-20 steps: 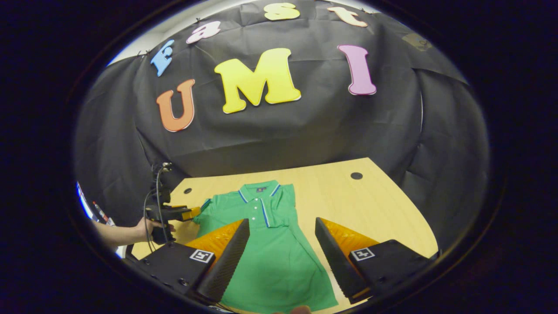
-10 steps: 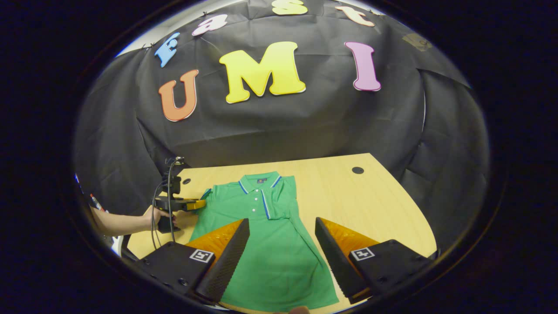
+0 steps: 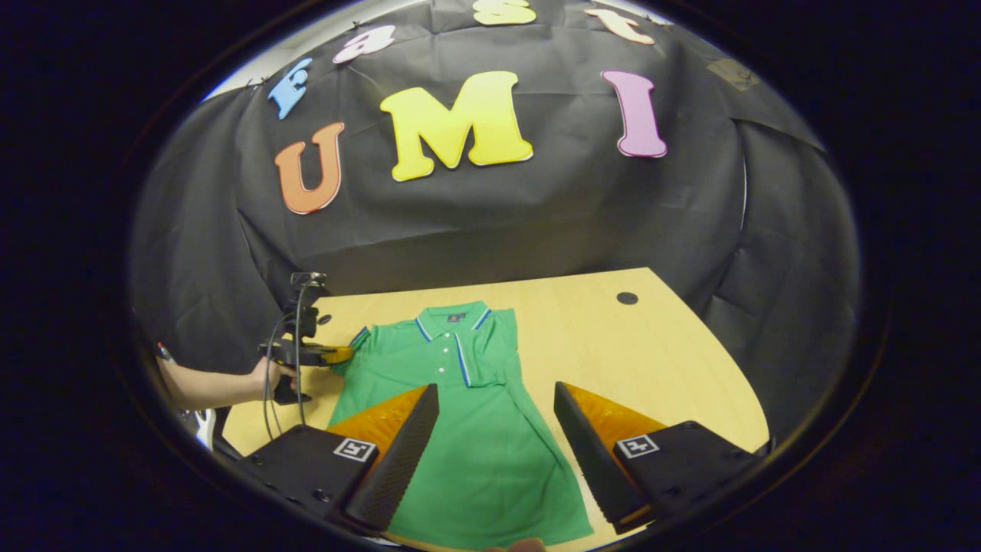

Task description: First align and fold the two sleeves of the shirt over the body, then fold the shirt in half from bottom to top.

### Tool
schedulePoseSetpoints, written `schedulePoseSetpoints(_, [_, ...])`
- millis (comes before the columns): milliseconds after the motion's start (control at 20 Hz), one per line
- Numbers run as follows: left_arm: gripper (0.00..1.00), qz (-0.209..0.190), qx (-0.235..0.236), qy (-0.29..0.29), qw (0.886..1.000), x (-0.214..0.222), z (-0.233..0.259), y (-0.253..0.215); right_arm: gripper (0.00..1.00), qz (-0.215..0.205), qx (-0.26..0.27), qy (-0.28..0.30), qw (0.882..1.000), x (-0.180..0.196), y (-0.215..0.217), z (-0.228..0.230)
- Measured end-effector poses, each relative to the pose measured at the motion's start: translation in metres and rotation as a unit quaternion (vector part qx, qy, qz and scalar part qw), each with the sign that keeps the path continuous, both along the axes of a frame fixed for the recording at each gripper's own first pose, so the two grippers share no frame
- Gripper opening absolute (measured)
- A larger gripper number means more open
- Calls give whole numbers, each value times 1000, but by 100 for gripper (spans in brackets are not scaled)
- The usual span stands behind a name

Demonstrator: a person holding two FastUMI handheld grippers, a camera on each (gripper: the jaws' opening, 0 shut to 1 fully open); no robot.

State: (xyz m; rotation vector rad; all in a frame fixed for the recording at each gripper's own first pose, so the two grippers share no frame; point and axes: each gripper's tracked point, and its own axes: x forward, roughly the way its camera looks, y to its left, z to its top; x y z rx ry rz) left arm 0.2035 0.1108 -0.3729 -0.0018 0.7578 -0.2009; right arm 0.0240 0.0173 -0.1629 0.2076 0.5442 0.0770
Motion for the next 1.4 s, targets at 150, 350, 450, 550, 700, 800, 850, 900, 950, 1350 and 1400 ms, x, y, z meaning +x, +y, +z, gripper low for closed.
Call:
schedulePoseSetpoints(150, [4, 7, -10, -29, 1000, 3, 32, -4, 92, -5, -12, -16, 1000, 2, -5, 9])
schedulePoseSetpoints(350, [4, -10, -13, -56, 998, 4, 69, -22, 93, -7, -3, -22, 1000, 1, -11, 15])
schedulePoseSetpoints(450, [4, -11, -4, -63, 998, 4, 81, -31, 93, -11, -3, -28, 1000, -3, -15, 20])
schedulePoseSetpoints(550, [4, -14, -15, -62, 998, 2, 87, -49, 92, -10, -13, -37, 999, -7, -19, 24])
schedulePoseSetpoints(700, [4, -27, -13, -56, 998, -6, 89, -74, 92, -12, -21, -49, 999, -14, -28, 30])
schedulePoseSetpoints(800, [4, -37, -9, -55, 998, -9, 89, -93, 97, -19, -20, -51, 998, -22, -35, 29])
schedulePoseSetpoints(850, [4, -45, -7, -54, 998, -13, 87, -104, 97, -21, -19, -50, 998, -25, -38, 26])
schedulePoseSetpoints(900, [4, -52, -1, -54, 997, -15, 85, -113, 97, -22, -21, -48, 998, -27, -42, 23])
schedulePoseSetpoints(950, [4, -58, 3, -54, 997, -17, 82, -124, 97, -21, -26, -45, 998, -28, -45, 20])
schedulePoseSetpoints(1350, [56, -46, 6, -48, 998, -43, 75, -170, 92, 3, -47, -33, 998, -33, -52, -1])
schedulePoseSetpoints(1400, [78, -40, 5, -52, 998, -50, 77, -170, 93, 14, -45, -33, 998, -33, -46, -3])
